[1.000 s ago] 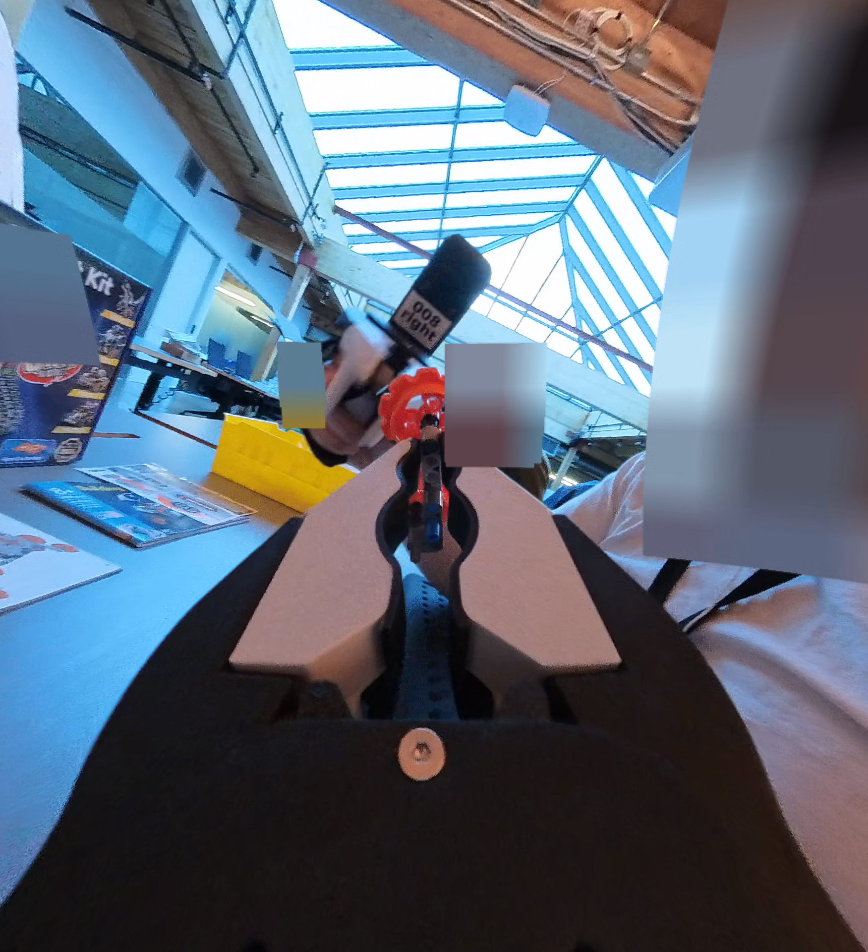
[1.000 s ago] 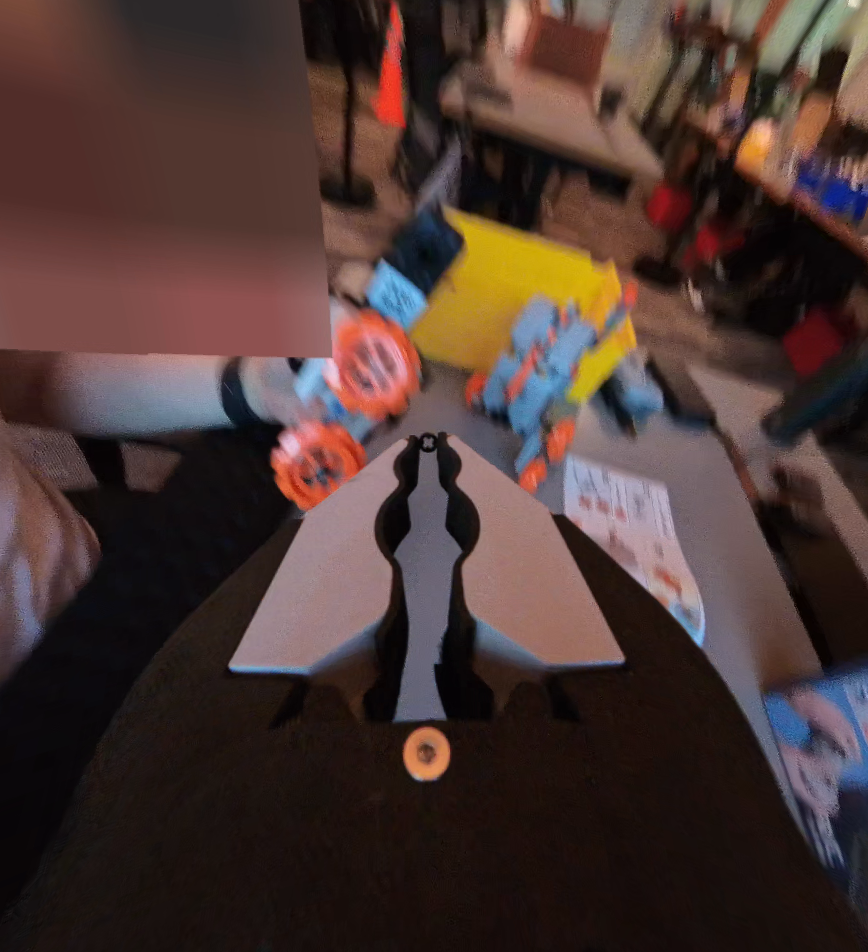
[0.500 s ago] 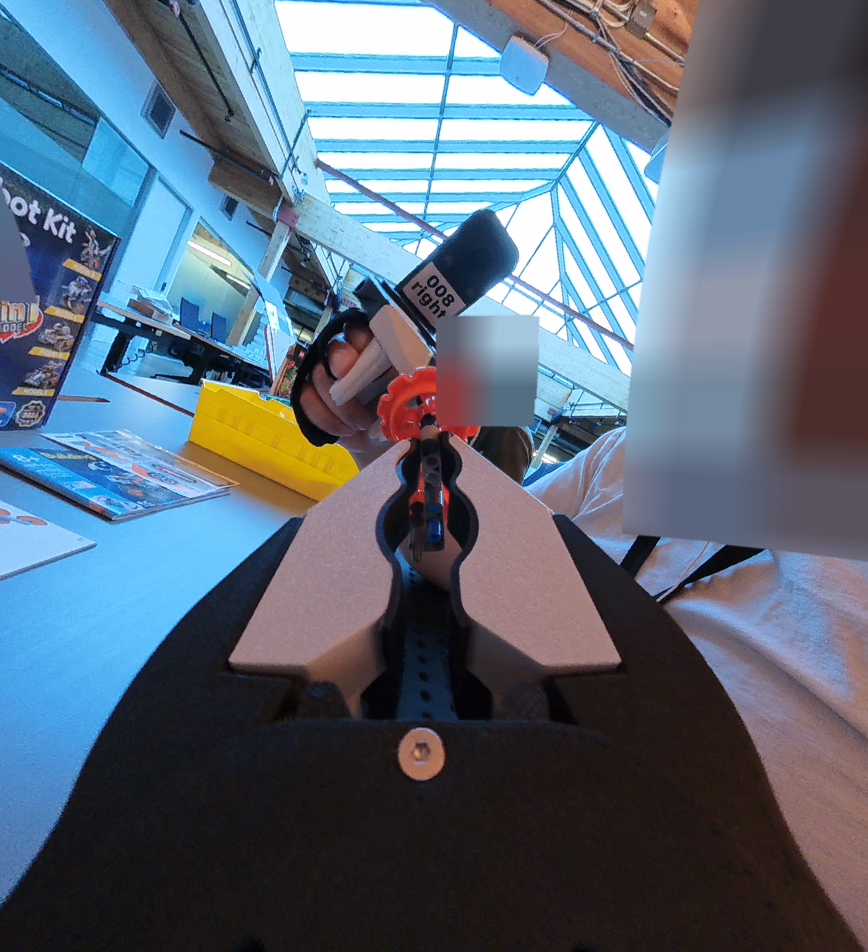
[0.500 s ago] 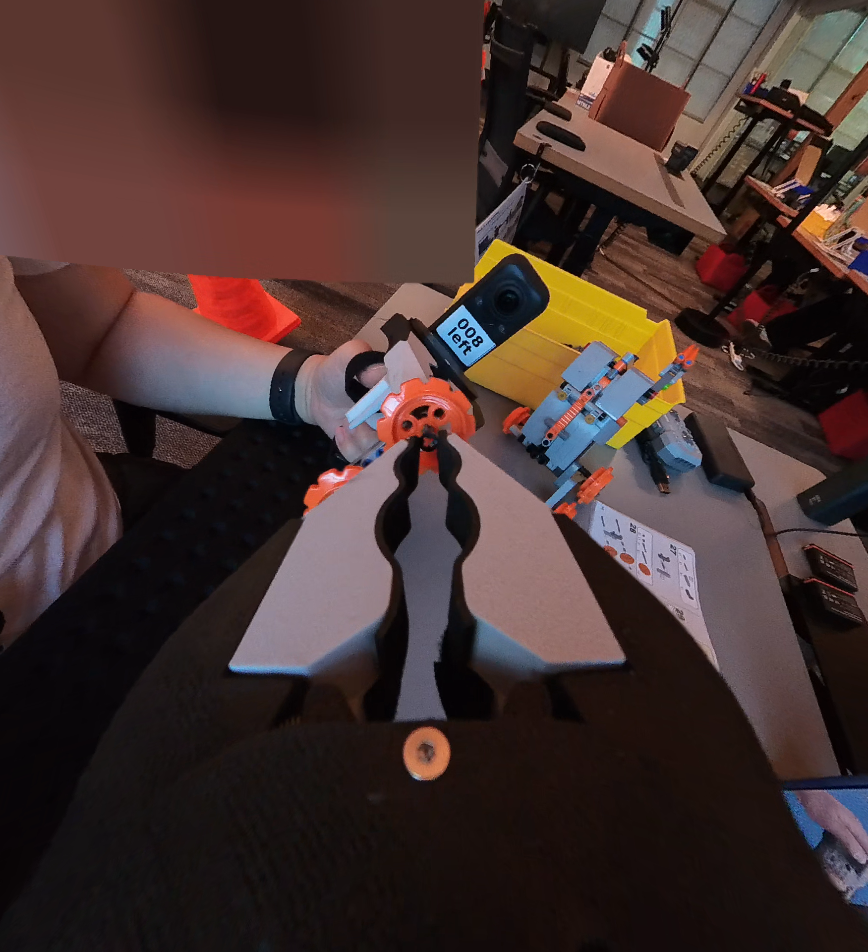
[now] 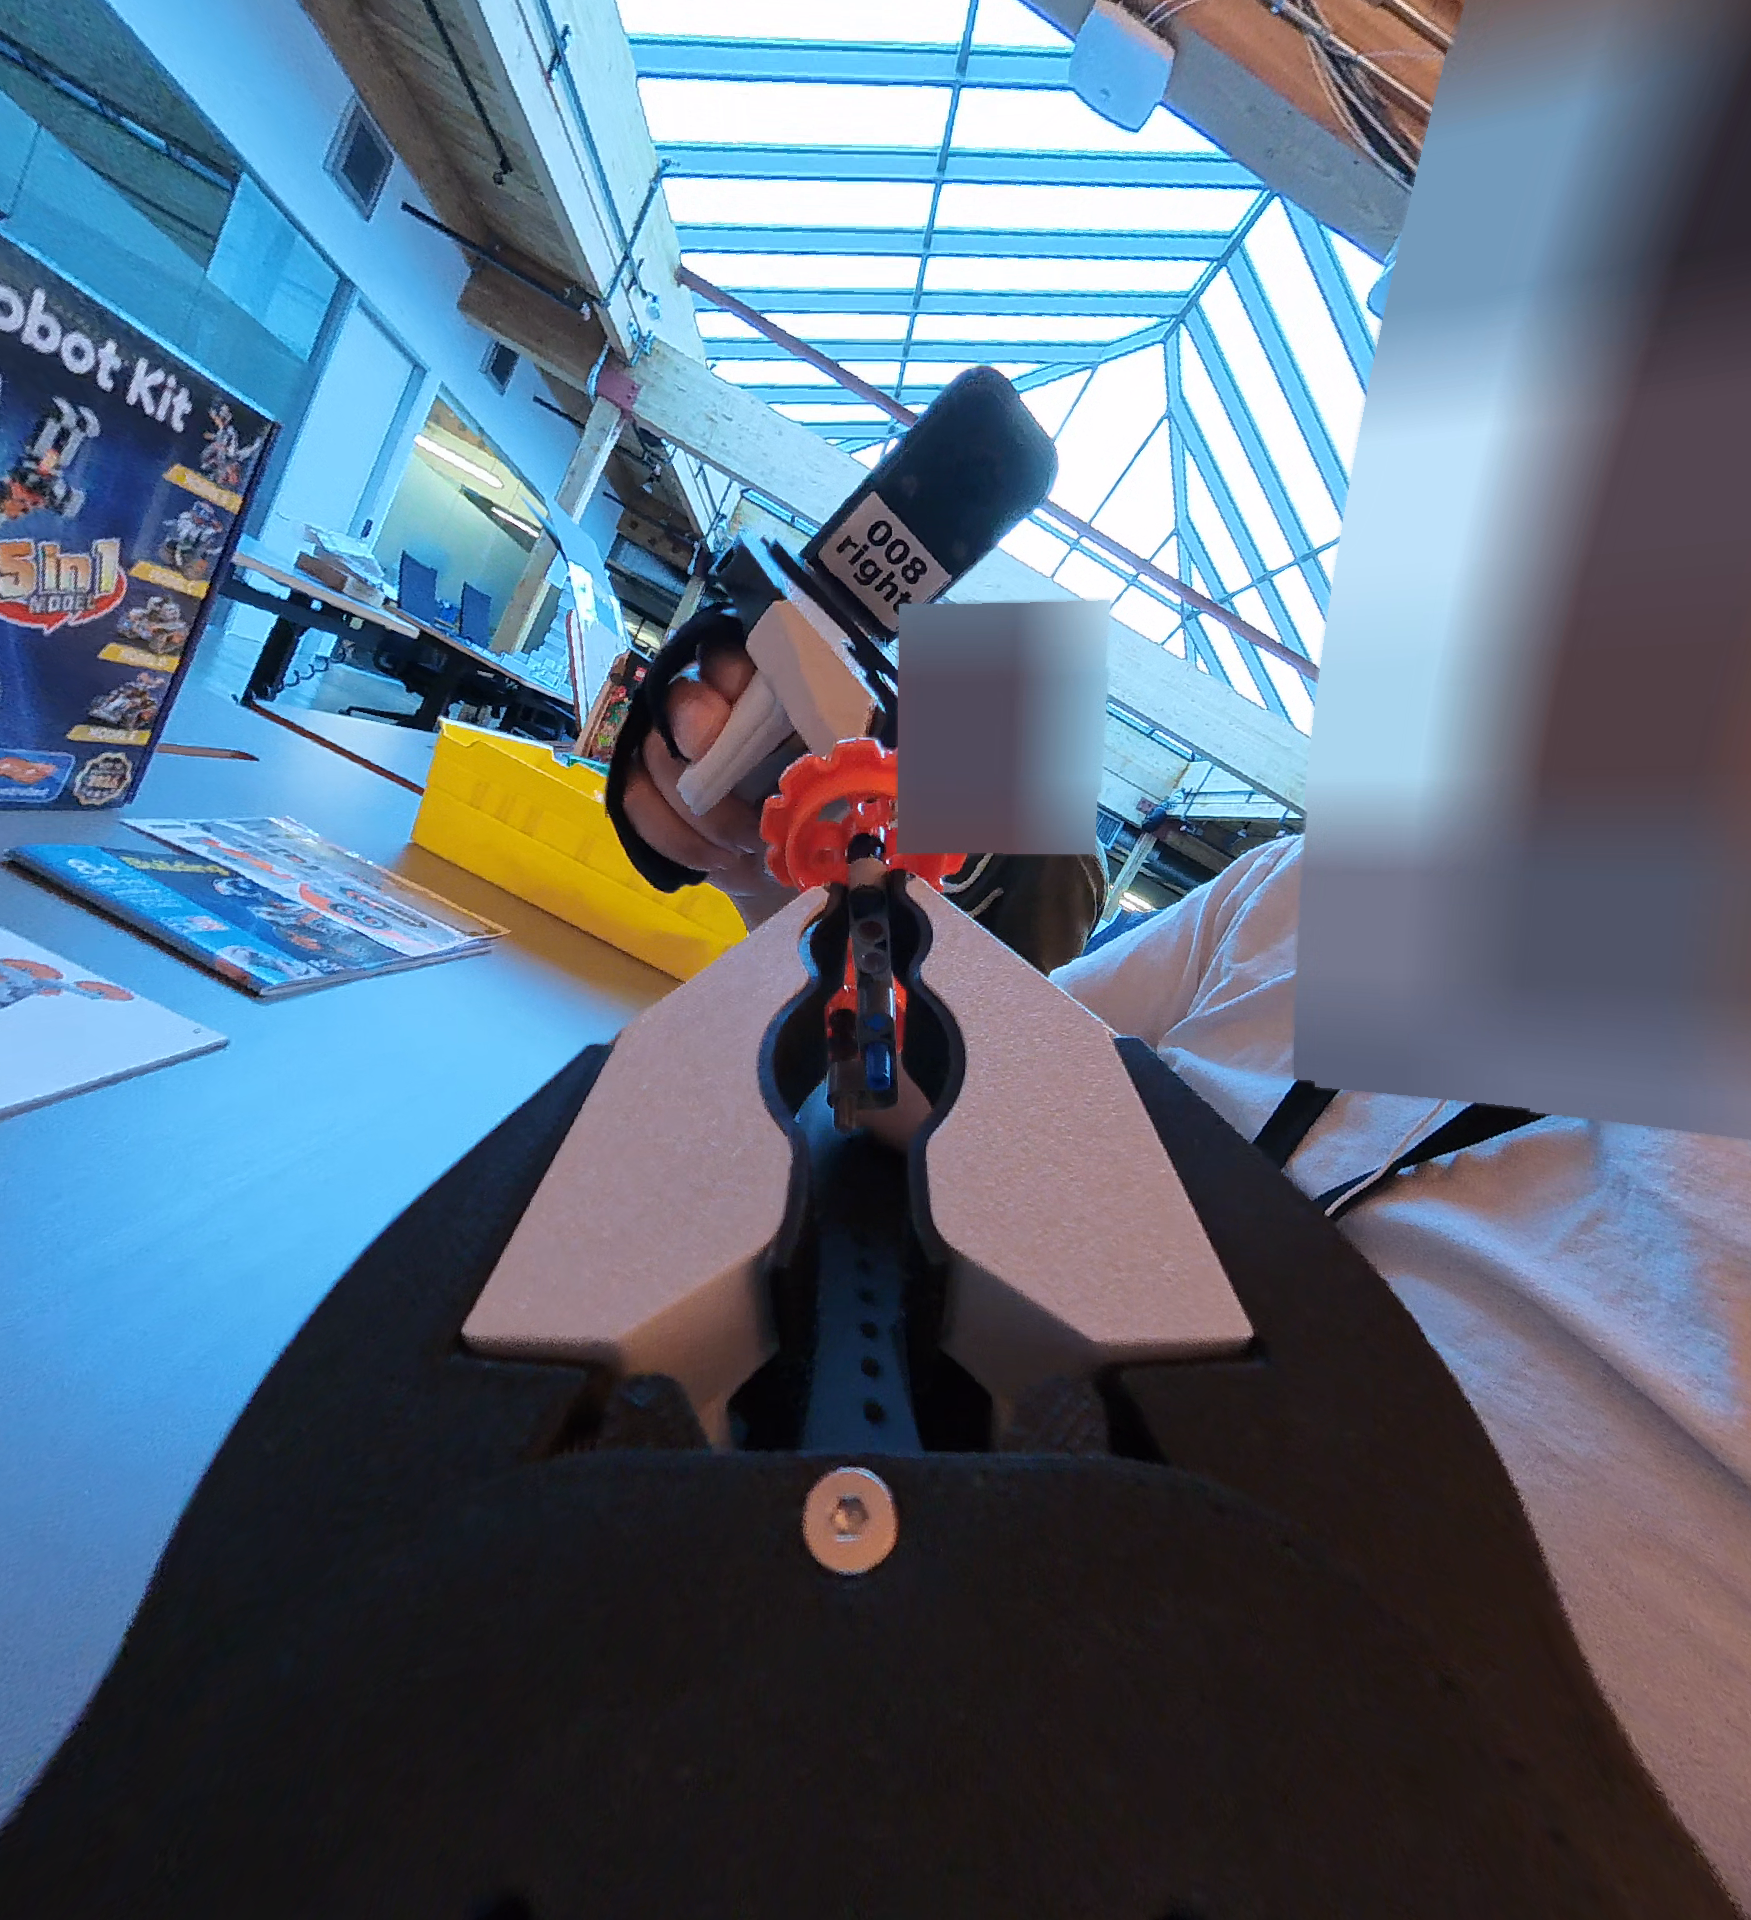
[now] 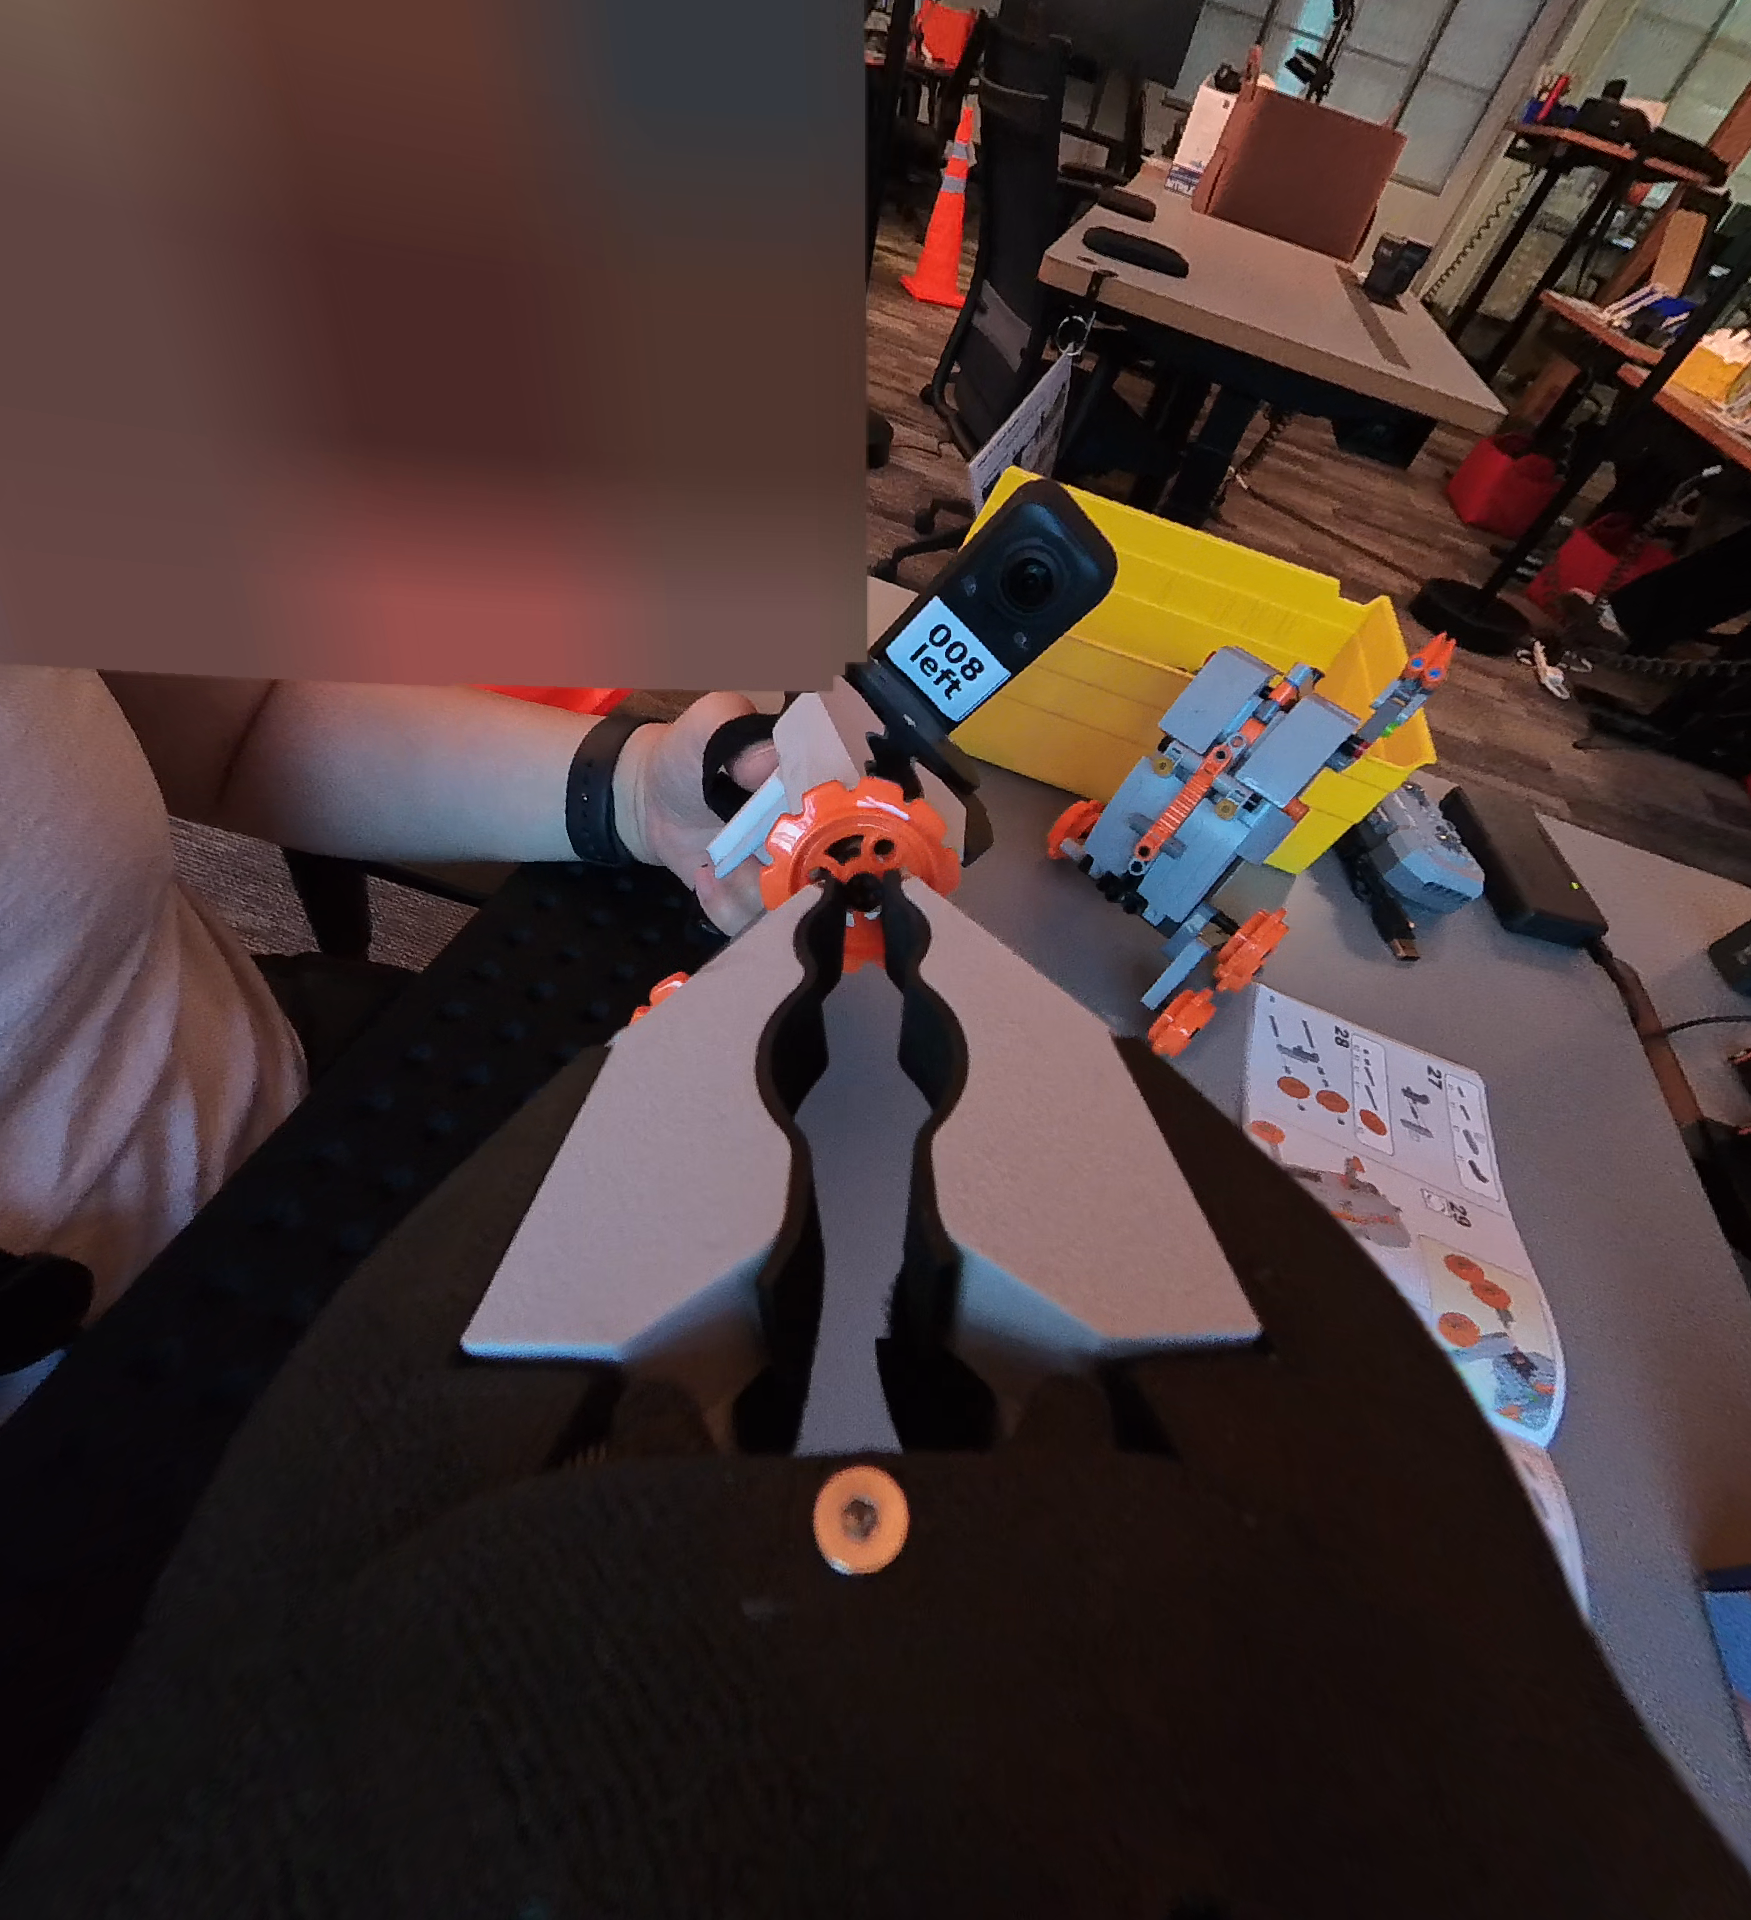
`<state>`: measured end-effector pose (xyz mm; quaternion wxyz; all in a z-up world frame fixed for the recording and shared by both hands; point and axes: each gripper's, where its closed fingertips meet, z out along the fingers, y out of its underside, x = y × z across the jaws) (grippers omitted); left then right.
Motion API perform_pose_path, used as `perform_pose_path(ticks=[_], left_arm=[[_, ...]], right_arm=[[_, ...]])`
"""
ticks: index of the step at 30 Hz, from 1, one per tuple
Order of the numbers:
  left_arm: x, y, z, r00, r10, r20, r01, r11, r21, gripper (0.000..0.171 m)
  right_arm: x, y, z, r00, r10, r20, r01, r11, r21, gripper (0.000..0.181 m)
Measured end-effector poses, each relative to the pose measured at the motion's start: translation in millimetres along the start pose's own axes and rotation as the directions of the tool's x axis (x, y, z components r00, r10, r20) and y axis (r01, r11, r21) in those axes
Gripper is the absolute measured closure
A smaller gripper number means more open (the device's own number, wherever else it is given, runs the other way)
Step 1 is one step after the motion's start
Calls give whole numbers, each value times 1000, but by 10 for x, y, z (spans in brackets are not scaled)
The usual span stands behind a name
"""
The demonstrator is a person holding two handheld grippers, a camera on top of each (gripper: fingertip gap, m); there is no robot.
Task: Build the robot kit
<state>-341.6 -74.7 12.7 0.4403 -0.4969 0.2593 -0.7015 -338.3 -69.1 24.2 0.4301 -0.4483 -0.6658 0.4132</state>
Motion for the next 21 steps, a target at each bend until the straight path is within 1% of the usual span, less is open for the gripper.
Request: perform_pose_path(ticks=[4, 10, 12, 14, 17, 21], left_arm=[[-36, 12, -17, 1000, -21, 16, 21, 1000, -10, 166], [-91, 36, -37, 997, -70, 33, 70, 997, -12, 166], [-159, 59, -45, 993, -105, 58, 106, 994, -14, 166], [-187, 81, -40, 988, -137, 64, 139, 990, -19, 166], [-232, 144, -21, 986, -137, 95, 143, 988, -52, 166], [-240, 229, 23, 982, -166, 93, 174, 981, -81, 167]], right_arm=[[11, 42, 9, 999, 36, 6, -36, 999, 17, 175], [42, 90, 18, 991, 132, 17, -133, 984, 116, 175], [73, 157, 16, 989, 150, -10, -147, 980, 137, 175], [77, 203, 2, 984, 177, -30, -169, 967, 189, 175], [77, 287, -29, 966, 253, -55, -230, 936, 267, 175], [25, 352, -78, 952, 293, -93, -252, 916, 313, 175]])
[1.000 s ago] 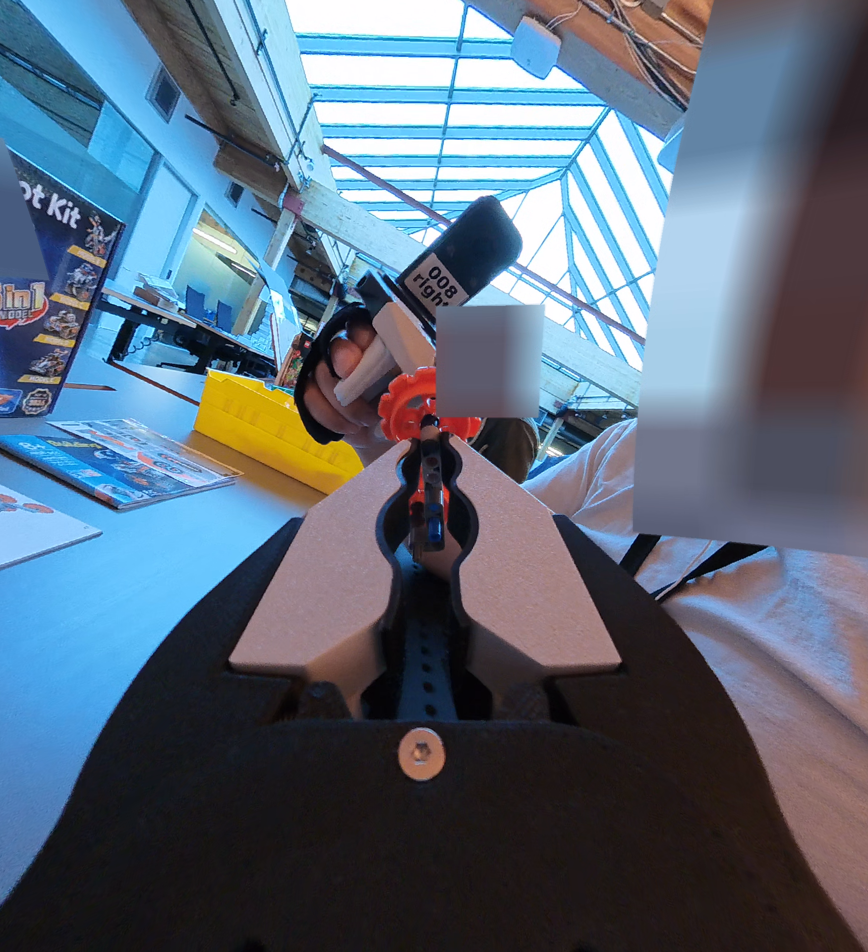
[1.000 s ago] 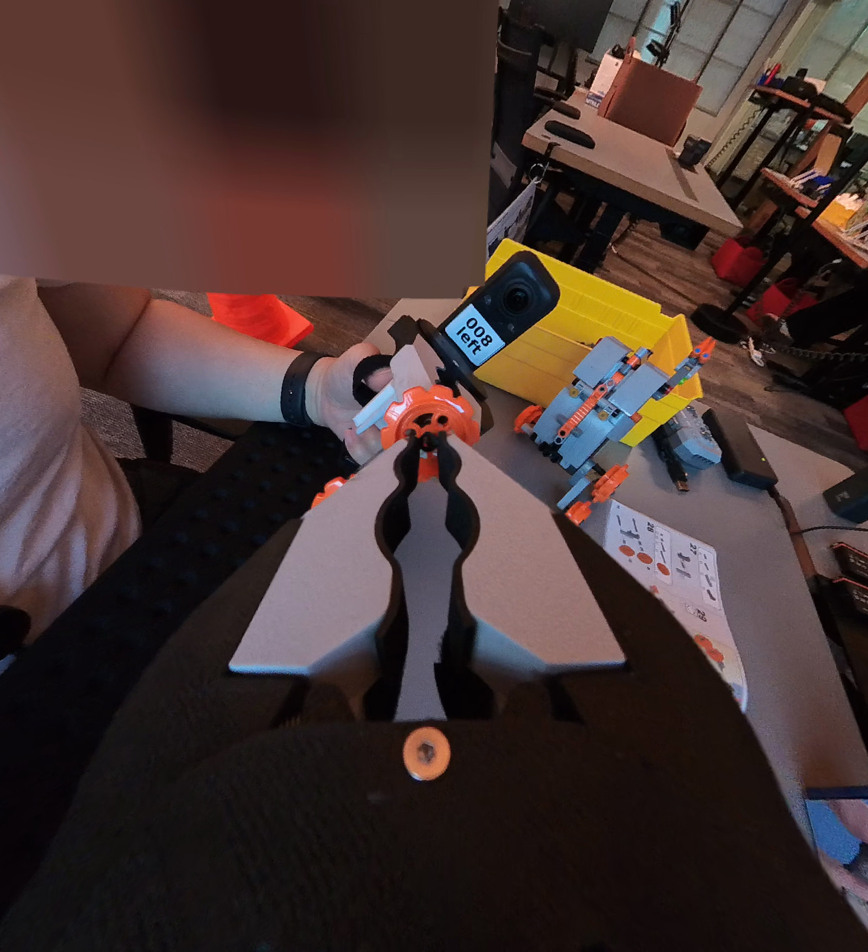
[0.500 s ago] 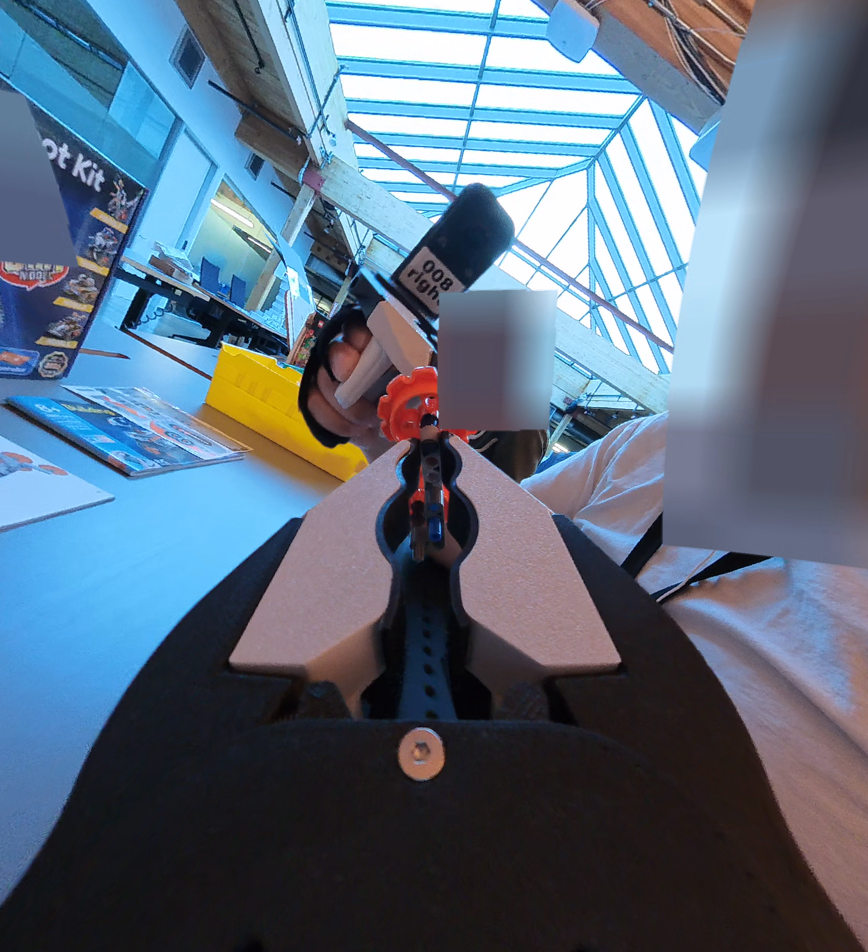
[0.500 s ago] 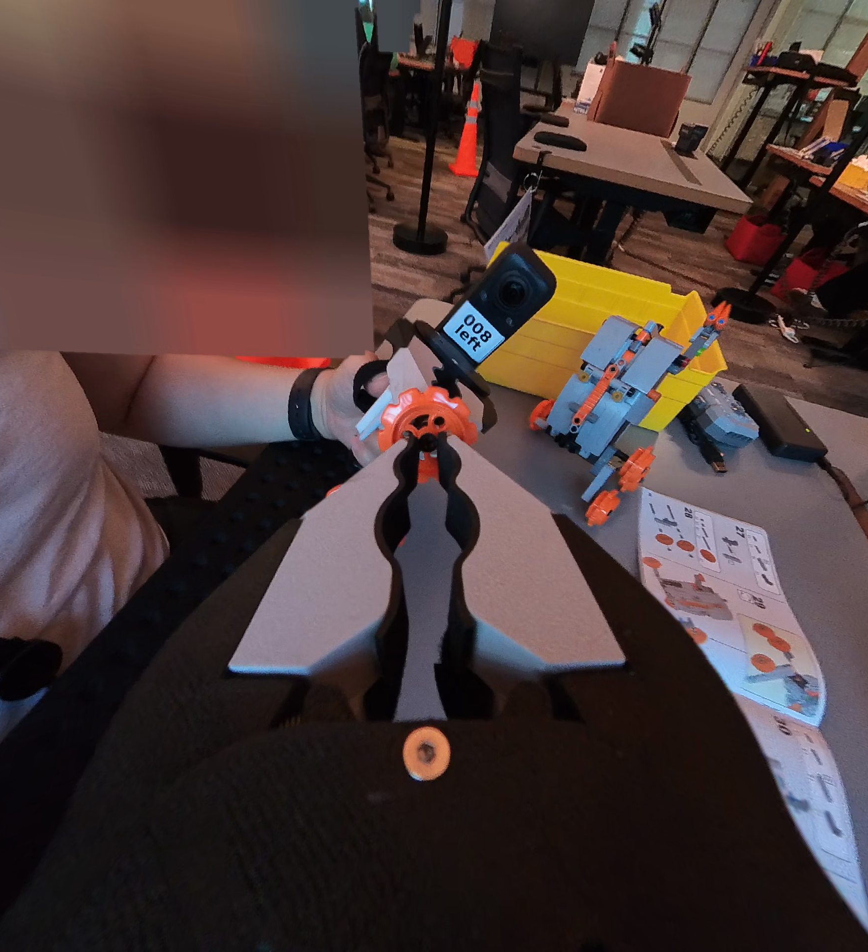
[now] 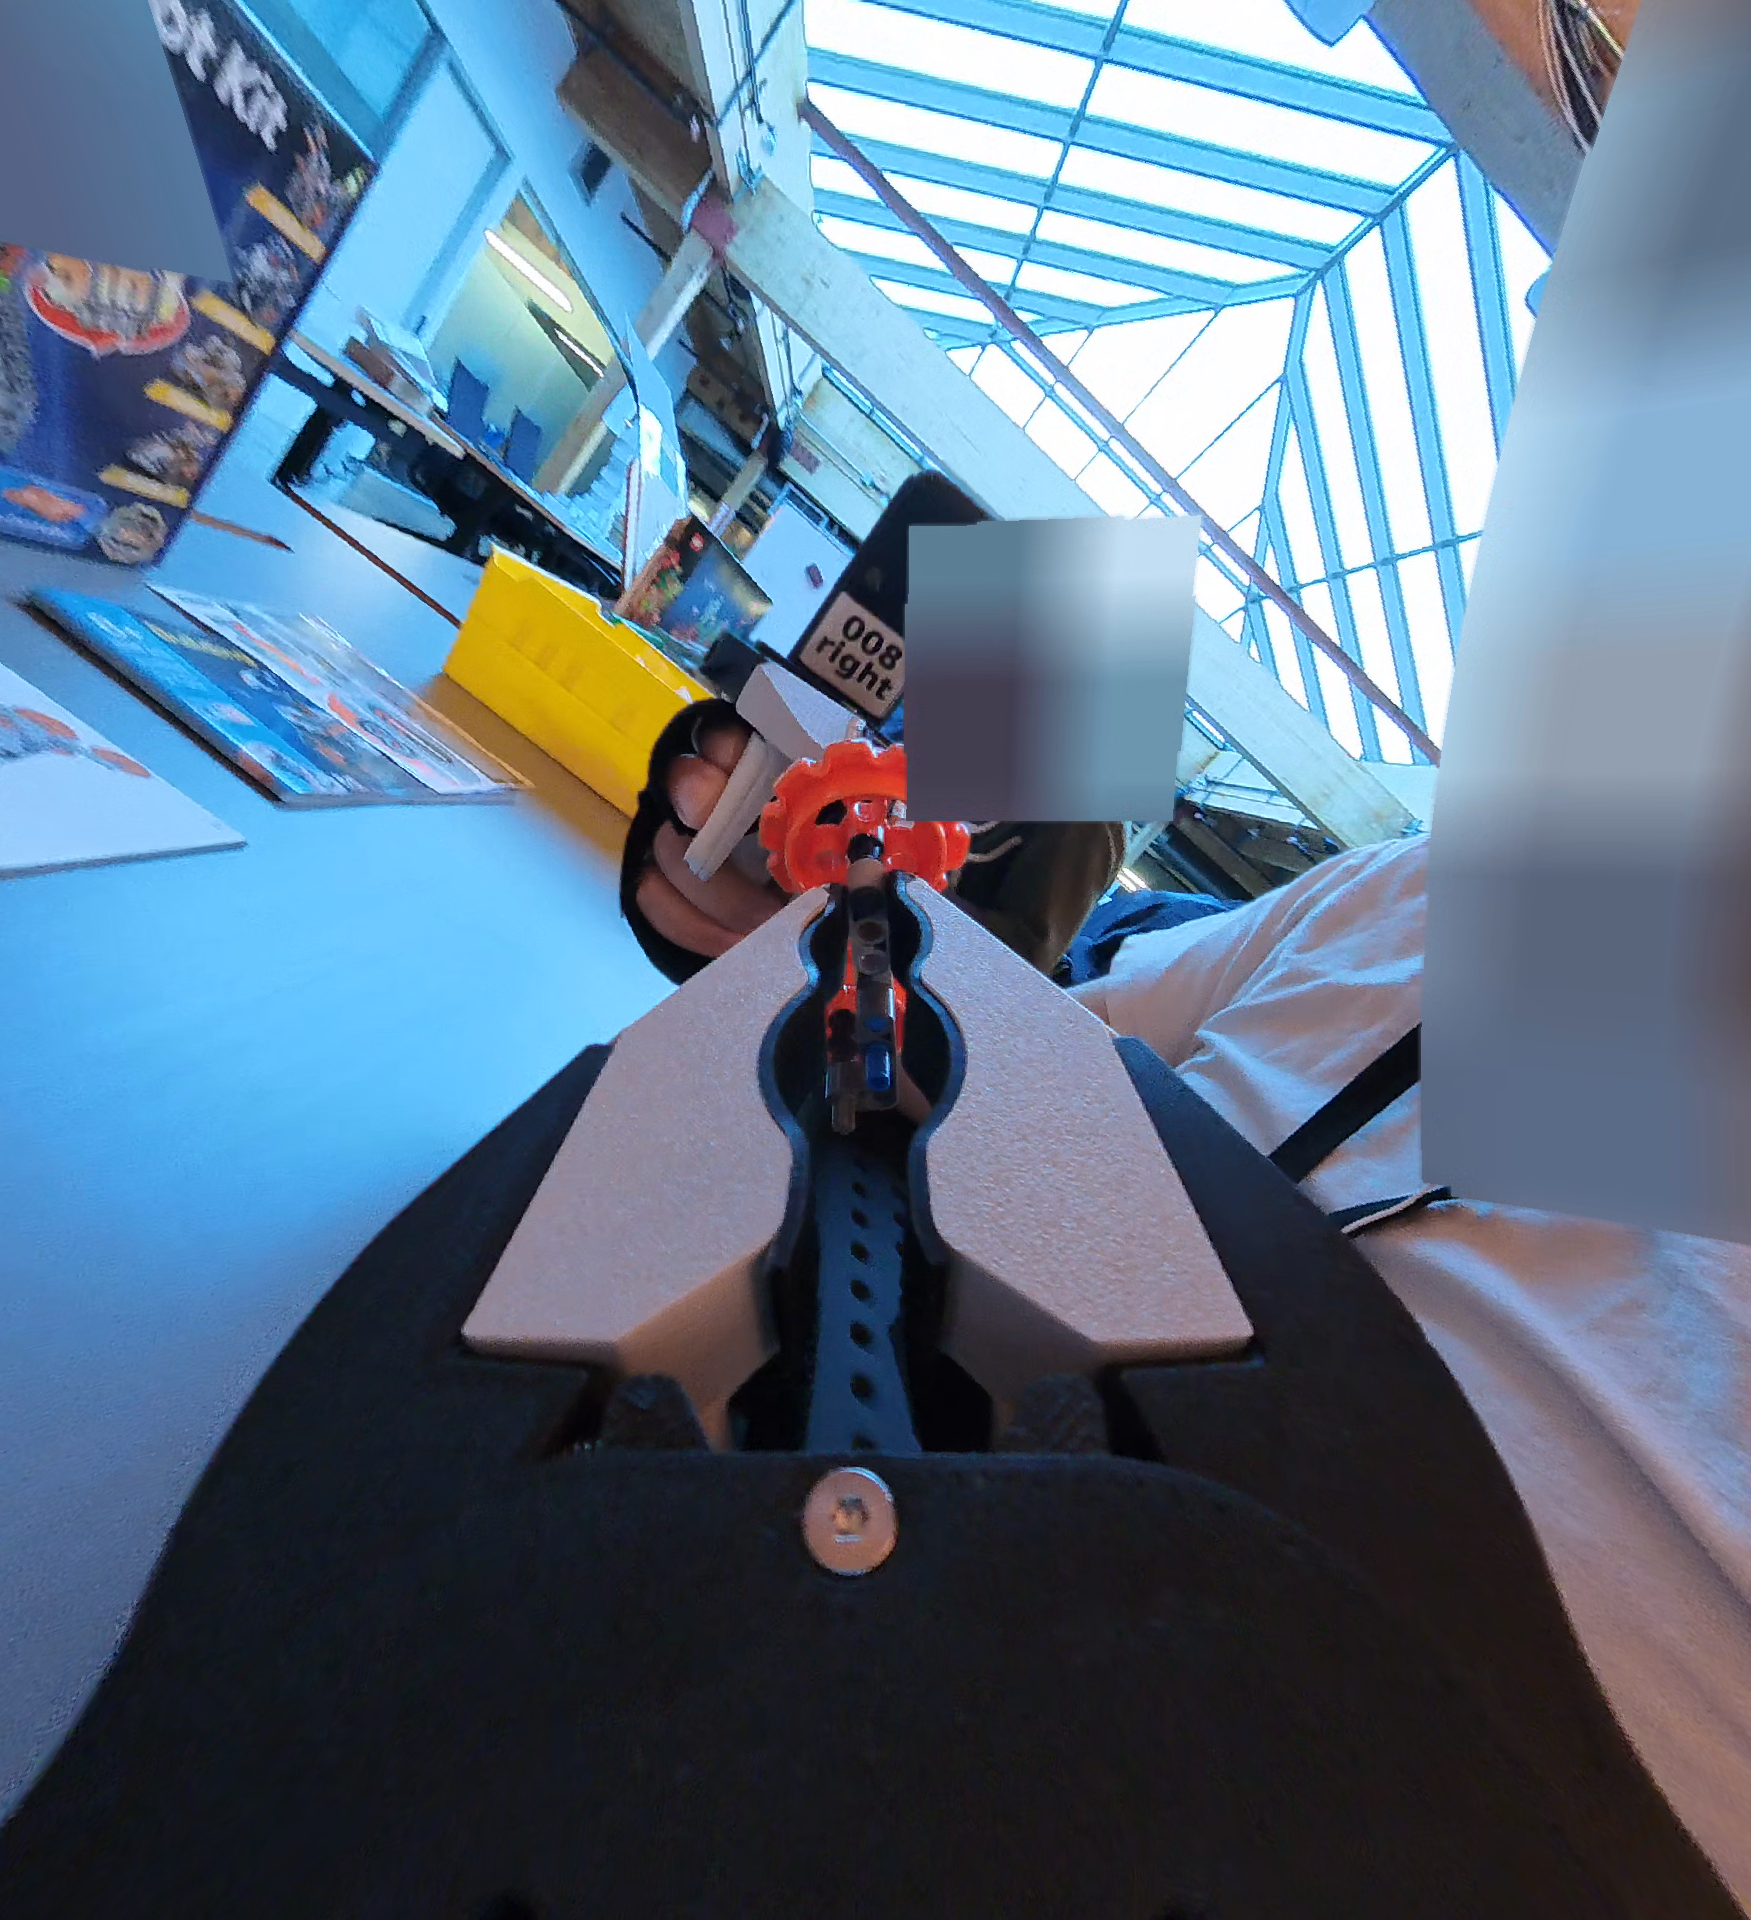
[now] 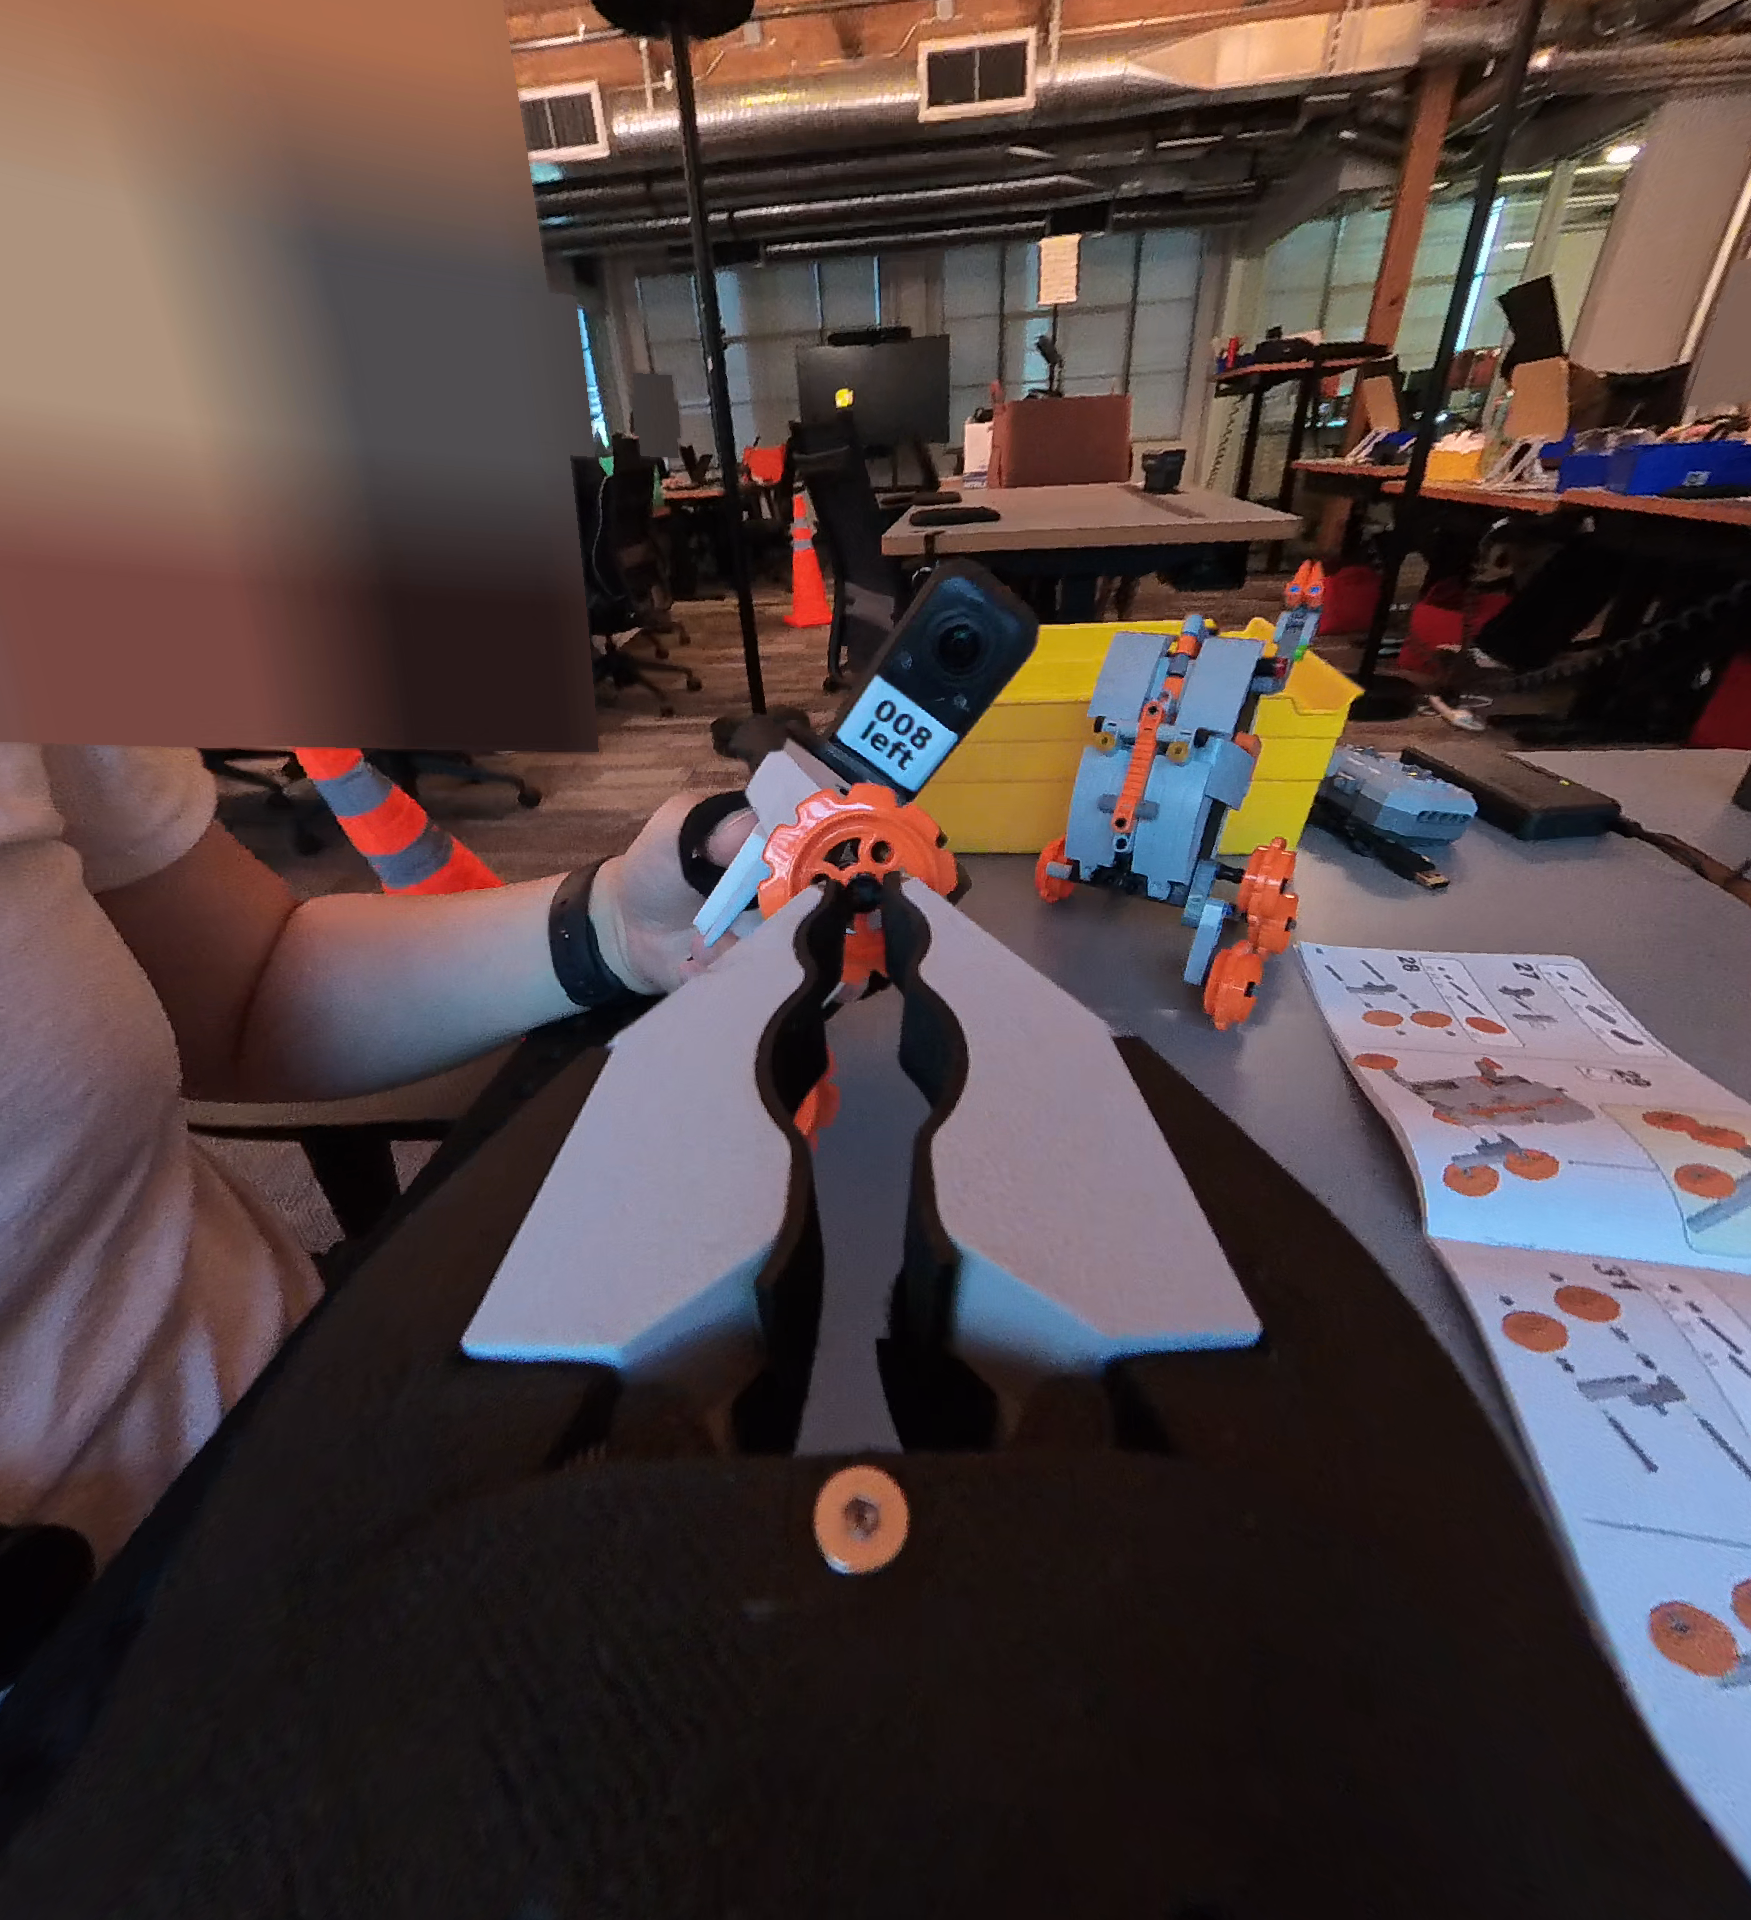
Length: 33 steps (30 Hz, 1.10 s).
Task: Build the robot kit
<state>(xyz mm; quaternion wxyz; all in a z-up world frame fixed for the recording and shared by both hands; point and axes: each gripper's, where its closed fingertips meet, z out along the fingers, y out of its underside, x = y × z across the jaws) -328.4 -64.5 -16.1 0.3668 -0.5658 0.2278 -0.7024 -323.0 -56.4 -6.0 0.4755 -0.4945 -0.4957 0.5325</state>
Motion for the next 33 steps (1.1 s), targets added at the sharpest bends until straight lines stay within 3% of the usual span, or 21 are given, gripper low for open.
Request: perform_pose_path(ticks=[4, 10, 18, 27, 33], left_arm=[[44, 87, 54, 998, -47, -49, 45, 999, -29, 167], [23, 215, 92, 995, -89, -54, 84, 993, -87, 167], [-74, 298, 84, 992, -127, -10, 125, 982, -139, 167], [-217, 411, 75, 985, -163, 63, 172, 965, -197, 167], [-188, 384, 68, 984, -172, 37, 176, 966, -189, 166]], right_arm=[[-86, 4, -69, 998, -6, -57, 12, 994, 107, 175], [-144, 106, -145, 993, 114, -20, -110, 986, 129, 175], [-129, 251, -177, 983, 174, 53, -177, 983, 50, 176], [-74, 457, -217, 986, 165, 22, -163, 982, -91, 175], [-83, 427, -195, 978, 204, 48, -202, 978, -51, 175]])
